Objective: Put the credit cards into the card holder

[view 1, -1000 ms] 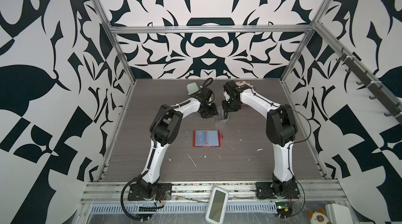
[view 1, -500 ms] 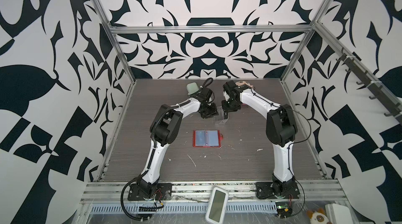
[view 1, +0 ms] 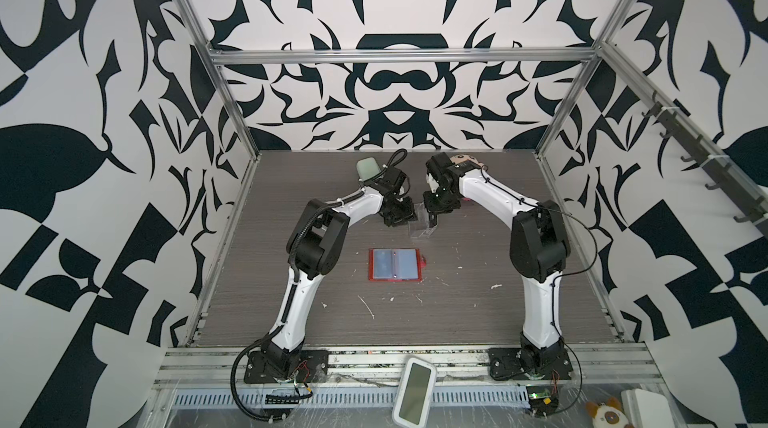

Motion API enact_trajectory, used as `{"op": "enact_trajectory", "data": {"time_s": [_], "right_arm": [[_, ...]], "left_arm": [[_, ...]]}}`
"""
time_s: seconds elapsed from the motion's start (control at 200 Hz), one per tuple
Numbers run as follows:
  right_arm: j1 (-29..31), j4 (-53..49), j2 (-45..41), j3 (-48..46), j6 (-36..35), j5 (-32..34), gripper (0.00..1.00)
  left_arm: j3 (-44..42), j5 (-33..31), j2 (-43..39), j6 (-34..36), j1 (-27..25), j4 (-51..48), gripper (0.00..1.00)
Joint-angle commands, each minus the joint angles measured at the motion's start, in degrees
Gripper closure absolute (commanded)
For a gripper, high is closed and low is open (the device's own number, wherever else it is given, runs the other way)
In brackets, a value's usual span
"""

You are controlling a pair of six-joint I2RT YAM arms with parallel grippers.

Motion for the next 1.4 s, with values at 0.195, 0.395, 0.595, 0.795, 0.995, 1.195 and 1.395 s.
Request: {"op": "enact_trajectory", "data": {"time_s": [0.195, 0.395, 0.595, 0.795, 0.995, 1.195, 1.395], "right_arm": [[0.2, -4.4, -3.5, 1.9, -1.0, 5.0, 0.89], [0.5, -4.7, -3.9, 2.0, -1.1, 5.2, 0.99], [0.6, -1.4, -6.9, -0.9, -0.7, 2.1, 1.00], [0.6, 7.3, -14.4, -8.2, 0.7, -2.6, 1.00], [0.5, 14.7, -22.2, -16.8, 2.5, -8.6, 1.00], [0.5, 19.9, -27.9, -26.2, 3.9, -15.8, 1.00], [0.8, 23.7, -31.9, -33.8, 5.5, -21.8, 1.00]], "left_arm": [[0.8, -2.2, 2.1, -0.3, 0.2, -4.1, 0.60], [0.7, -1.9, 1.8, -0.4, 0.2, -4.1, 0.60], [0.7, -0.2, 0.5, -0.3, 0.2, -3.5, 0.59], [1.6, 2.3, -3.1, 1.9, 0.2, -2.2, 0.52], [1.1, 2.7, -8.4, 5.4, 0.0, -1.2, 0.43], [-7.3, -2.5, -17.5, 8.5, -0.3, 0.1, 0.42], [-19.5, -9.2, -28.0, 11.3, -0.3, -0.6, 0.42]]}}
